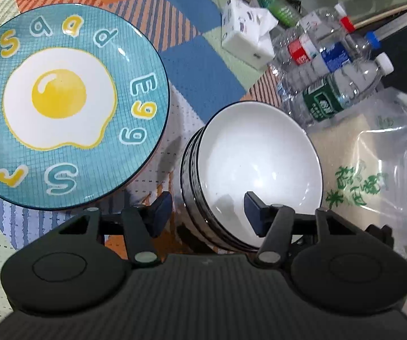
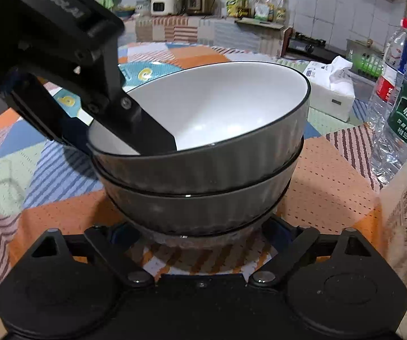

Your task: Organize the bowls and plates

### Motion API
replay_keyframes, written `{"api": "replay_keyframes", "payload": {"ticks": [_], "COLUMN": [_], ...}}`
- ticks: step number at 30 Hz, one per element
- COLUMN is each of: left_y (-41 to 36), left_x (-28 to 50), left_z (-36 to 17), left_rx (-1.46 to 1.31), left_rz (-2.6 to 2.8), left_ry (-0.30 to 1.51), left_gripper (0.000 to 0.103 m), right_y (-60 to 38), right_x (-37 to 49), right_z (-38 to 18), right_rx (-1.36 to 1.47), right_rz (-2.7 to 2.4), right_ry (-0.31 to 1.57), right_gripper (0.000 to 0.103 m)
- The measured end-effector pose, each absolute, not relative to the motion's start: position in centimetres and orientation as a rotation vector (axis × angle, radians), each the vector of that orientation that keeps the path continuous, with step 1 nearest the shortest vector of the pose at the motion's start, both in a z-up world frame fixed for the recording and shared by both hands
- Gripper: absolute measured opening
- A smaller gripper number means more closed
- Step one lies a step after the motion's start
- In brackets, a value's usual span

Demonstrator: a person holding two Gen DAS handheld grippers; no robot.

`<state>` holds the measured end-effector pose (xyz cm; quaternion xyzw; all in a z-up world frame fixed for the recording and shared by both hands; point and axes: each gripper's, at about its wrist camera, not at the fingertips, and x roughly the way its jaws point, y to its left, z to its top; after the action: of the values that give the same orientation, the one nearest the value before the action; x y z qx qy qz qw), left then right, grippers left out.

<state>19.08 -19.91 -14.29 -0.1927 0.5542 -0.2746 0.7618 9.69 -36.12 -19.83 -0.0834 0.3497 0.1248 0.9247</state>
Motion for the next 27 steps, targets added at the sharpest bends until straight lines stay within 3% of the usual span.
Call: {"api": "replay_keyframes", "payload": {"ticks": [12,17,27], "left_y": [-20.9,-20.9,-21.3], "left_x": [18.6,18.5,18.4], "left_z": [-15.7,-15.8,-15.1], "left_rx": [-0.394,-0.394,-0.326], "left_rz": [-0.579,-0.574,-0.591], "left_ry": [1.211,1.202,1.208], "left_gripper": [0.047,0.045,0.044], "right_y": [-36.0,-35.9,-35.7], "right_x": [10.8,10.7,10.4], "right_z": [-20.3,-20.2,-20.3], "right_rx": [-0.156,-0.155,-0.153], "right_rz": [0.243,0.267,0.254], "right_ry": [0.690,0.677,0.665], "right_gripper": [0.103,0.097,0.096]}}
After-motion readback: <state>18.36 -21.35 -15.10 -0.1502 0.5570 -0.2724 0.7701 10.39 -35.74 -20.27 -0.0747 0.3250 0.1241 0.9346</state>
